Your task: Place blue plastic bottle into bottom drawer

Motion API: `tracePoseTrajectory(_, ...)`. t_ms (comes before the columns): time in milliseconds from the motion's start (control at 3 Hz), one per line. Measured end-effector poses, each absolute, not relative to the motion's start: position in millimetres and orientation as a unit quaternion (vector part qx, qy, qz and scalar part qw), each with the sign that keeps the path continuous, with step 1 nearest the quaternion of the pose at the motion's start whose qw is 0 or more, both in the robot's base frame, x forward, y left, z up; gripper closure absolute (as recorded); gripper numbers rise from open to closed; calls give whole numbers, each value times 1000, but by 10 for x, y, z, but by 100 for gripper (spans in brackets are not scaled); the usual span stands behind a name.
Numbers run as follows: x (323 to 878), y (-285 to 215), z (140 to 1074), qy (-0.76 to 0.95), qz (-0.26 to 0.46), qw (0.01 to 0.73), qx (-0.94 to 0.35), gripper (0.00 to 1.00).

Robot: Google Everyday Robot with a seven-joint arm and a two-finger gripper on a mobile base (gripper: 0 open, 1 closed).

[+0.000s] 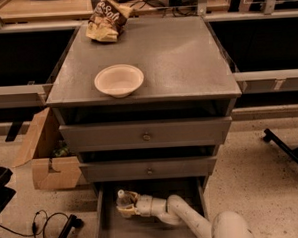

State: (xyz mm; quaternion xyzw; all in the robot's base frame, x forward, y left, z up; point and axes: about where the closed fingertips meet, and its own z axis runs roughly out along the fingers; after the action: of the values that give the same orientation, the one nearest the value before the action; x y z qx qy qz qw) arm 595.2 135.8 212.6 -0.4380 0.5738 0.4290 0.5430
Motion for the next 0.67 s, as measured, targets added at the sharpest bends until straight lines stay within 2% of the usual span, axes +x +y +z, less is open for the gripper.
tracePoseTrajectory(333,5951,1358,2126,574,429,543,-438,12)
tracePoseTrajectory(667,5951,1358,2126,574,429,543,-438,0)
